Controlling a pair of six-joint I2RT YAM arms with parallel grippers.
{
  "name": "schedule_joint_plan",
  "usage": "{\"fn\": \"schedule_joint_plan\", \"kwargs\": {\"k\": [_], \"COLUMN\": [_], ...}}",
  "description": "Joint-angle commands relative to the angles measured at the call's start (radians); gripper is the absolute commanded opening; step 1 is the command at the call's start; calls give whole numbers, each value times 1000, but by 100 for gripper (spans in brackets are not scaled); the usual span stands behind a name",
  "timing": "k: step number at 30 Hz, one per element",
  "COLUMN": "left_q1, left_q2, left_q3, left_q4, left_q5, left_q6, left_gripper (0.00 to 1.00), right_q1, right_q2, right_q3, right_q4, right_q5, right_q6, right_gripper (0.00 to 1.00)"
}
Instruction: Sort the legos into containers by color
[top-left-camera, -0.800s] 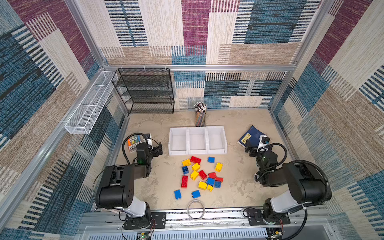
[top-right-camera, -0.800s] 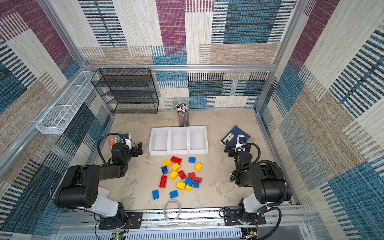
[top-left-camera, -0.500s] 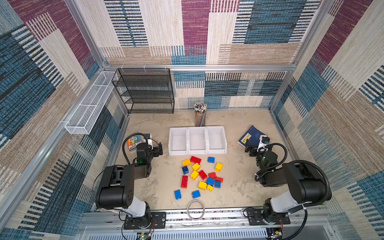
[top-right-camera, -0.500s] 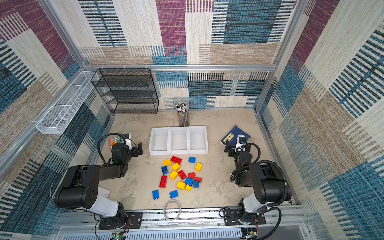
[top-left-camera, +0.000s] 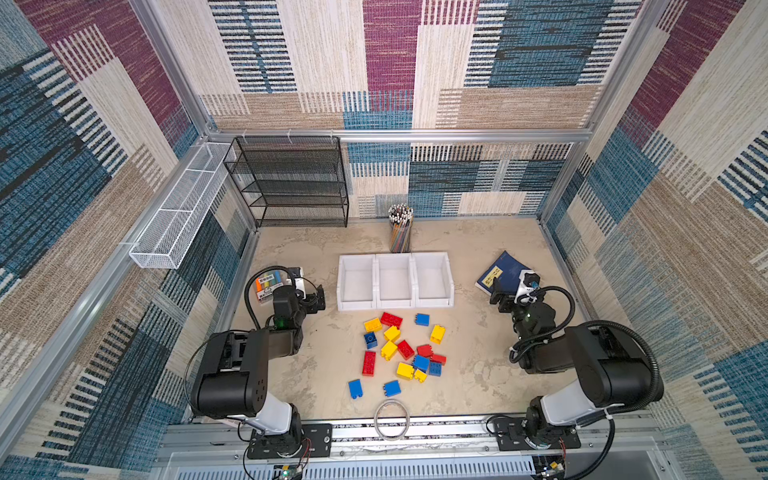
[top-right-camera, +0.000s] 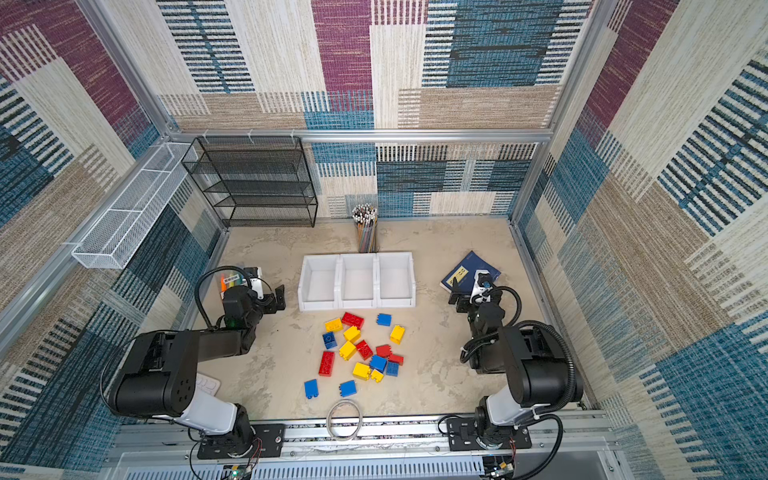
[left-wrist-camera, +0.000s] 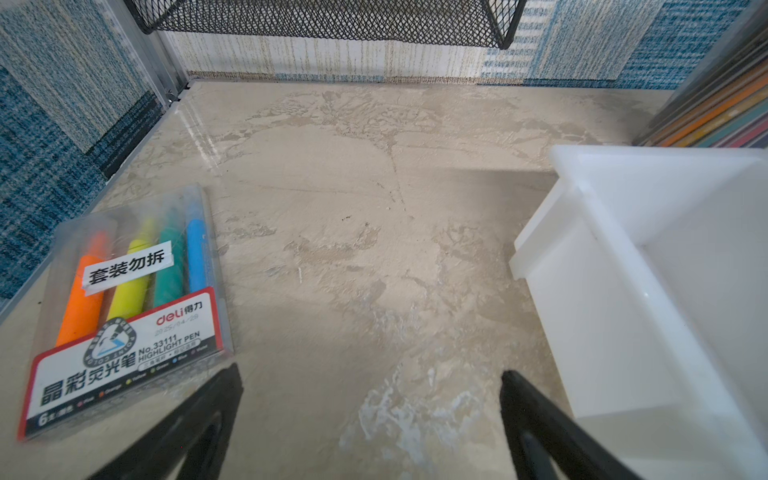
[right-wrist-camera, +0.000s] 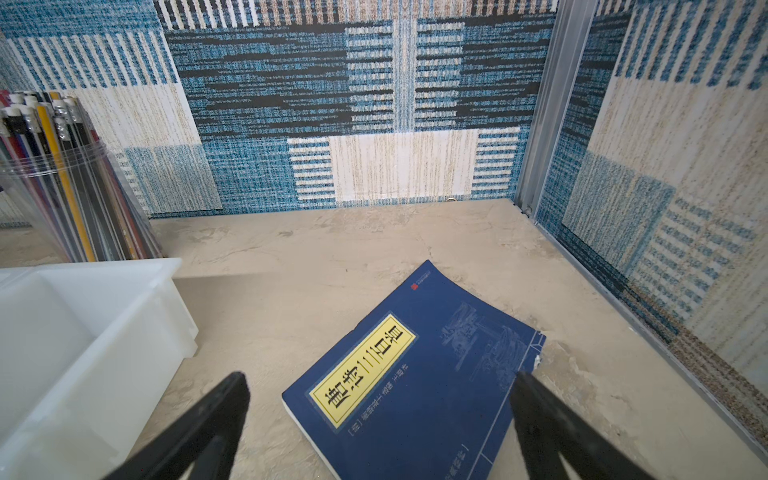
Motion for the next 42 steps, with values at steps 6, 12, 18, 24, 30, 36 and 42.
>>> {"fn": "schedule_joint_plan", "kwargs": {"k": [6,12,18,24,30,36,42], "left_q1": [2,1,13,4,-27,-71,-120], "left_q2": [5,3,-47,-267,-396,-550,-634], "left_q3": [10,6,-8,216,247,146,65], "left_q4": [13,18,7,-685,-906,-981,-981], "left_q5": [11,11,42,41,167,172,179], "left_q6": [14,14,11,-106,-308,-376,-422], "left_gripper": [99,99,99,99,99,99,98], "right_q1": [-5,-5,5,138,330,546,729], "right_q2": [3,0,-186,-425,-413,-349,-222], "right_q3": [7,3,59,393,544,521,556], "right_q4": [32,35,-213,-1023,-1475,-1667,-1711], "right_q5": [-7,-7,12,61,130,193,156], "right_q6": [-4,-5,-5,139,343,582,721], "right_gripper": [100,100,100,100,100,100,95]}}
